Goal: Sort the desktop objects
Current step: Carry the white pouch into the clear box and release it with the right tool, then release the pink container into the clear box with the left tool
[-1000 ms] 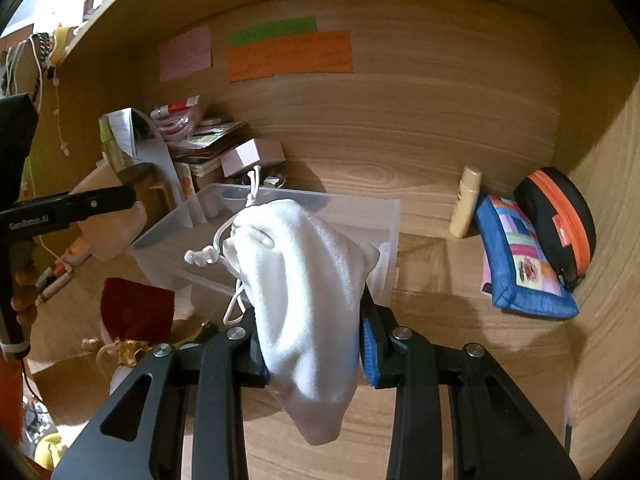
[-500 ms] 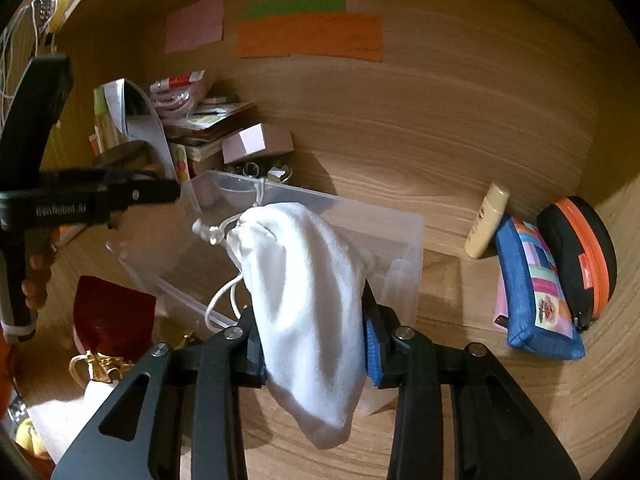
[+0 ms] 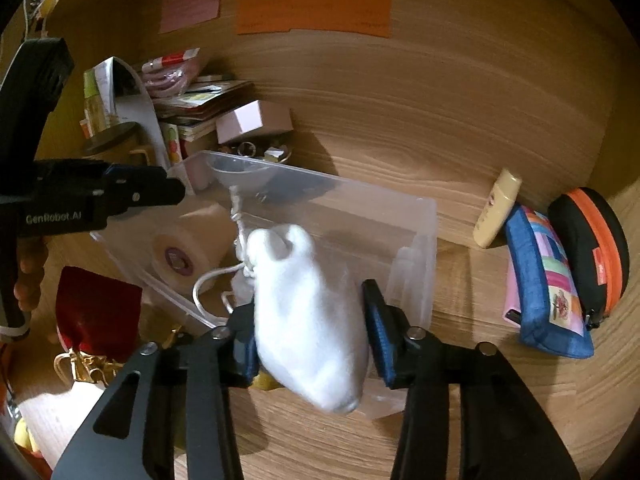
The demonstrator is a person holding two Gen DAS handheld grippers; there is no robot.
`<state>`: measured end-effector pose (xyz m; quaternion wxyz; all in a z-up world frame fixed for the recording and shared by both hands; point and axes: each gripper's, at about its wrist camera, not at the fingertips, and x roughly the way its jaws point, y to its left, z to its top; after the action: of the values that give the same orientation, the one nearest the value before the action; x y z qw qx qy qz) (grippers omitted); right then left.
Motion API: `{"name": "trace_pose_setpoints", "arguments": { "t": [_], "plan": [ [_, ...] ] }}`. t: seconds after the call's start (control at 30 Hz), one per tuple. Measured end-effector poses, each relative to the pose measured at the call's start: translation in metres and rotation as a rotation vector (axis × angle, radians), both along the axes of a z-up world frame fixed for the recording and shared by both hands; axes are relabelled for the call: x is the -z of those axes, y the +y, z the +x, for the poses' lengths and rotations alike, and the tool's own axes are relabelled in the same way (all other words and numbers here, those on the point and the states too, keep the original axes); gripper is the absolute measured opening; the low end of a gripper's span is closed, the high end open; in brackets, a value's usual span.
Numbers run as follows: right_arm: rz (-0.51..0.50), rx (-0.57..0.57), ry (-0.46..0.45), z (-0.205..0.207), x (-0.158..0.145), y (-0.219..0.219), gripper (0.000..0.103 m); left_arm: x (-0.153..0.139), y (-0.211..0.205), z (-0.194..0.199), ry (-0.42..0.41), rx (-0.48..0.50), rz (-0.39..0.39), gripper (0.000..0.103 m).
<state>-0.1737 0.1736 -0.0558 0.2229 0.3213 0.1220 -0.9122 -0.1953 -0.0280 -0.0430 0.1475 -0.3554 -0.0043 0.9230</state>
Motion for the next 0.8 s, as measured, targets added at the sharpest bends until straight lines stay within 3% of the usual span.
{"name": "trace_pose_setpoints", "arguments": {
  "t": [0.1,0.3,0.47,0.8],
  "plan": [
    [0.009,0.011,0.003,0.002,-0.001,0.002,0.053,0.005,0.003,0.000,-0.012,0.005,-0.009,0.042],
    [0.001,0.006,-0.003,0.006,-0.003,0.006,0.057,0.009,0.007,0.002,-0.018,0.009,-0.030,0.045],
    [0.003,0.014,0.018,0.015,-0.007,0.010,0.073,0.005,0.005,0.008,0.003,0.009,-0.031,0.053],
    [0.005,0.012,0.035,0.035,-0.012,0.012,0.074,-0.006,0.002,0.034,0.046,0.001,-0.050,0.060]
  ]
}}
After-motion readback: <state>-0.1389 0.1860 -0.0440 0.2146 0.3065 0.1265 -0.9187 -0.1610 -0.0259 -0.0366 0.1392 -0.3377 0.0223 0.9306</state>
